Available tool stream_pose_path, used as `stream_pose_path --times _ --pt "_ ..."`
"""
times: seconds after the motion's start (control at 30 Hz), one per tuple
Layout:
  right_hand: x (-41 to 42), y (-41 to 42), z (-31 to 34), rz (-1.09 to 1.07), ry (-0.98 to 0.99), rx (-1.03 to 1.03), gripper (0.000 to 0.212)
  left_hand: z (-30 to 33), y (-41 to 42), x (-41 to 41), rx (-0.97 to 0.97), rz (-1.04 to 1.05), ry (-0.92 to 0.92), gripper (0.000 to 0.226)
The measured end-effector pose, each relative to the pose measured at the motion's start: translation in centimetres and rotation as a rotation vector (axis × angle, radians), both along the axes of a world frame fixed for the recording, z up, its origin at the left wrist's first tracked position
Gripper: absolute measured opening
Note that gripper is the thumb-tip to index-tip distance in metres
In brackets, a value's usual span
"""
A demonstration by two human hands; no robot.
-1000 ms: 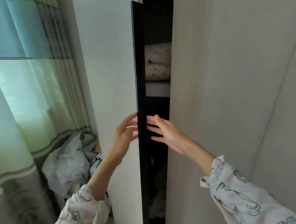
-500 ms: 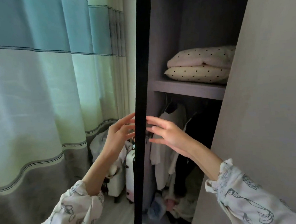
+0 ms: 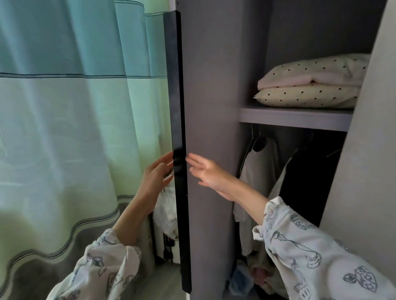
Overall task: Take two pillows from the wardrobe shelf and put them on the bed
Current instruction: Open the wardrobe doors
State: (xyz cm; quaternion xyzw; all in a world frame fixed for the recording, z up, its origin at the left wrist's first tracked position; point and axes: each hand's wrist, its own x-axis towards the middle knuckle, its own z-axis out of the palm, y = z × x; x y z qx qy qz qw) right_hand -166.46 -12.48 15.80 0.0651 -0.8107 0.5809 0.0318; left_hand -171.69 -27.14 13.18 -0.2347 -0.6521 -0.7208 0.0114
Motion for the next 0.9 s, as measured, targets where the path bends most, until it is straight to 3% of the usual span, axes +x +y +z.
stream_pose_path --times 0.13,0.33,0.7,0.9 --pt "-0.2 0.8 0.1 -0.07 0.066 0.033 0.048 -1.4 -0.3 1.2 -0.105 0.168 0.239 0.032" --pt "1.8 6.3 -0.6 -0.273 0.165 0.205 0.046 -1.7 4.1 1.6 -0.252 0.112 0.364 0.017" --pt "7.5 25.1 -0.4 -0.681 0.213 0.459 0.048 -1.9 23.5 1.5 -0.311 -0.185 0.427 0.022" --pt "8.7 35.6 0.8 -0.837 0.303 0.765 0.053 0.0 34.5 0.5 -0.281 -0.25 0.443 0.025"
